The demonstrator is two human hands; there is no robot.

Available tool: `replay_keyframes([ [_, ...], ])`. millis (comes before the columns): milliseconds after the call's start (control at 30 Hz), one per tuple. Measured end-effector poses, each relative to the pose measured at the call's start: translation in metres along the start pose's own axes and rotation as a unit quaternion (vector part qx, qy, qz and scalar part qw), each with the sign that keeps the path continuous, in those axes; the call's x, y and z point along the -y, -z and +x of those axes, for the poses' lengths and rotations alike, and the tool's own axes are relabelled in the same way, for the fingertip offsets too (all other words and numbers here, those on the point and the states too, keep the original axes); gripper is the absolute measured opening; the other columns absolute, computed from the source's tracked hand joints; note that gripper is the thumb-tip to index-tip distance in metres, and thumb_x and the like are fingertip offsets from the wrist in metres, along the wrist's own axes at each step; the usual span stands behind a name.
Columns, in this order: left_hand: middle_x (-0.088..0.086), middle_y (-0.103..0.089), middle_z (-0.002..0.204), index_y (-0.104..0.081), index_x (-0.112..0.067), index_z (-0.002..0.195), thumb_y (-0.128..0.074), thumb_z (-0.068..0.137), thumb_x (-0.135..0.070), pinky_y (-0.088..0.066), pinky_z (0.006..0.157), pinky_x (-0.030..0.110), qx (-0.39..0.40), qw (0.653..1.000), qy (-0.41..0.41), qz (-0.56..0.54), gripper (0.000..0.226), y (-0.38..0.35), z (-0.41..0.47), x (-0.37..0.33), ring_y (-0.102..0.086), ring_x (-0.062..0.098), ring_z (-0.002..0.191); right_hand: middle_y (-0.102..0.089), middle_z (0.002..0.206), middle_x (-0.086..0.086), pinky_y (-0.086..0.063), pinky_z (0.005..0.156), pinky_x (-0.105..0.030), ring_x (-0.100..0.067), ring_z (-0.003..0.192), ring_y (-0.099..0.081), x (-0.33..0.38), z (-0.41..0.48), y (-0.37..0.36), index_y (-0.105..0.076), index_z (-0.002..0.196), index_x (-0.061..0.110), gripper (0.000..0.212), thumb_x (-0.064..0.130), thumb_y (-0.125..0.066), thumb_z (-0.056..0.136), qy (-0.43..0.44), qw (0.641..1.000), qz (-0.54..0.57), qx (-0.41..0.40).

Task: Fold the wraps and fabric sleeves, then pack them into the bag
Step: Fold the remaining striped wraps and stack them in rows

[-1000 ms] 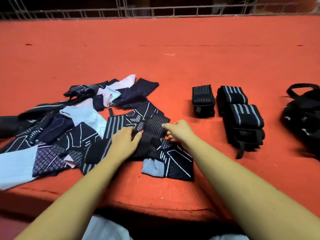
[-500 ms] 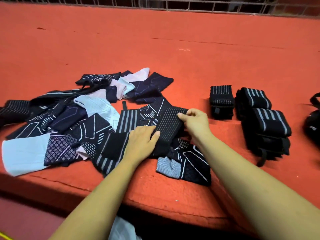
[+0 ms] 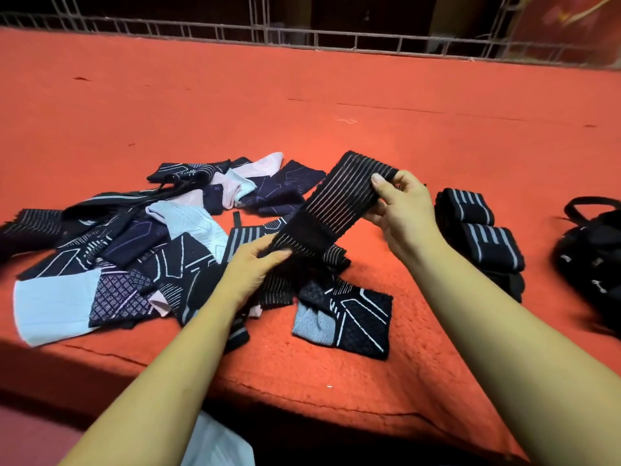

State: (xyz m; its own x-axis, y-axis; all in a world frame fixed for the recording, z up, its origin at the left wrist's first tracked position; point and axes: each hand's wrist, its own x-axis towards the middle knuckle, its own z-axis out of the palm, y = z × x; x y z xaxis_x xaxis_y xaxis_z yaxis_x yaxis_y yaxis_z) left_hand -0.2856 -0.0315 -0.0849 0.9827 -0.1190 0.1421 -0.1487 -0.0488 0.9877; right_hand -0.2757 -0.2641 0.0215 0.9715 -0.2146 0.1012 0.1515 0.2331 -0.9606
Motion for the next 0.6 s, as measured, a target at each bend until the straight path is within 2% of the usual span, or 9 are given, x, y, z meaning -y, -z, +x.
replay_keyframes([
  [67, -0.006, -0.074, 0.092, -0.076, -0.022, 0.096, -0.068, 0.091, -0.011, -0.049, 0.086, 0.033, -0.033, 0.999, -0.021, -0.008, 0.014, -0.004, 0.006, -0.019, -0.064, 0.011, 0.086, -0.068, 0.094, -0.013, -0.06, 0.074, -0.044, -0.023, 0.076, -0.071, -0.002, -0.007, 0.003, -0.052, 0.091, 0.009, 0.011, 0.015, -0.058, 0.099, -0.046, 0.999, -0.005, 0.022],
  [133, -0.006, -0.073, 0.087, -0.076, -0.023, 0.091, -0.071, 0.088, -0.018, -0.05, 0.081, 0.033, -0.045, 0.999, -0.03, -0.003, 0.008, -0.008, 0.012, -0.037, -0.062, 0.012, 0.082, -0.071, 0.106, -0.015, -0.055, 0.088, -0.041, -0.027, 0.094, -0.072, -0.007, -0.015, 0.006, -0.057, 0.096, 0.013, 0.018, 0.03, -0.064, 0.094, -0.107, 0.99, -0.026, 0.092],
  [200, -0.006, -0.073, 0.085, -0.074, -0.022, 0.091, -0.07, 0.089, -0.018, -0.051, 0.079, 0.032, -0.027, 0.999, -0.022, 0.019, 0.006, -0.011, 0.014, -0.051, -0.064, 0.011, 0.079, -0.072, 0.112, -0.009, -0.05, 0.093, -0.036, -0.024, 0.108, -0.068, -0.015, -0.026, 0.004, -0.065, 0.101, 0.018, 0.035, 0.046, -0.069, 0.08, -0.146, 0.972, -0.077, 0.167],
  [233, -0.005, -0.074, 0.087, -0.074, -0.02, 0.093, -0.069, 0.091, -0.016, -0.052, 0.078, 0.03, -0.013, 0.999, -0.017, 0.031, 0.007, -0.013, 0.013, -0.056, -0.065, 0.011, 0.079, -0.073, 0.108, -0.005, -0.049, 0.092, -0.034, -0.022, 0.107, -0.067, -0.019, -0.033, 0.002, -0.068, 0.097, 0.021, 0.034, 0.048, -0.07, 0.075, -0.151, 0.962, -0.101, 0.202],
  [300, 0.0, -0.076, 0.092, -0.074, -0.016, 0.098, -0.066, 0.093, -0.015, -0.054, 0.078, 0.028, 0.017, 0.998, -0.007, 0.052, 0.01, -0.016, 0.01, -0.062, -0.067, 0.01, 0.081, -0.07, 0.088, -0.001, -0.048, 0.083, -0.03, -0.017, 0.089, -0.064, -0.029, -0.043, -0.002, -0.07, 0.077, 0.023, 0.015, 0.037, -0.072, 0.082, -0.143, 0.952, -0.141, 0.229],
  [367, 0.004, -0.076, 0.096, -0.073, -0.012, 0.103, -0.064, 0.094, -0.015, -0.054, 0.078, 0.027, 0.04, 0.998, 0.009, 0.051, 0.012, -0.018, 0.005, -0.062, -0.068, 0.012, 0.083, -0.061, 0.072, 0.0, -0.046, 0.068, -0.024, -0.015, 0.071, -0.056, -0.037, -0.047, -0.005, -0.063, 0.067, 0.02, 0.026, 0.025, -0.067, 0.092, -0.129, 0.962, -0.143, 0.194],
  [433, 0.004, -0.076, 0.1, -0.071, -0.013, 0.108, -0.062, 0.096, -0.017, -0.054, 0.08, 0.026, 0.053, 0.997, 0.02, 0.048, 0.015, -0.018, 0.0, -0.059, -0.069, 0.012, 0.087, -0.059, 0.062, 0.002, -0.043, 0.055, -0.019, -0.014, 0.06, -0.056, -0.04, -0.048, -0.008, -0.058, 0.069, 0.016, 0.027, 0.017, -0.063, 0.095, -0.122, 0.976, -0.117, 0.14],
  [500, 0.003, -0.075, 0.107, -0.069, -0.017, 0.114, -0.059, 0.099, -0.021, -0.053, 0.087, 0.028, 0.056, 0.997, 0.02, 0.057, 0.019, -0.018, -0.005, -0.053, -0.069, 0.011, 0.094, -0.057, 0.055, 0.003, -0.041, 0.05, -0.019, -0.01, 0.051, -0.053, -0.039, -0.049, -0.01, -0.058, 0.073, 0.012, 0.022, 0.013, -0.062, 0.095, -0.112, 0.983, -0.095, 0.113],
  [600, -0.012, -0.075, 0.101, -0.067, -0.026, 0.109, -0.06, 0.098, -0.031, -0.051, 0.086, 0.025, 0.054, 0.995, 0.026, 0.085, 0.015, -0.018, -0.015, -0.041, -0.069, 0.003, 0.094, -0.052, 0.052, 0.001, -0.036, 0.045, -0.02, -0.011, 0.046, -0.046, -0.035, -0.05, -0.014, -0.06, 0.075, 0.011, 0.02, 0.013, -0.062, 0.095, -0.096, 0.988, -0.079, 0.093],
])
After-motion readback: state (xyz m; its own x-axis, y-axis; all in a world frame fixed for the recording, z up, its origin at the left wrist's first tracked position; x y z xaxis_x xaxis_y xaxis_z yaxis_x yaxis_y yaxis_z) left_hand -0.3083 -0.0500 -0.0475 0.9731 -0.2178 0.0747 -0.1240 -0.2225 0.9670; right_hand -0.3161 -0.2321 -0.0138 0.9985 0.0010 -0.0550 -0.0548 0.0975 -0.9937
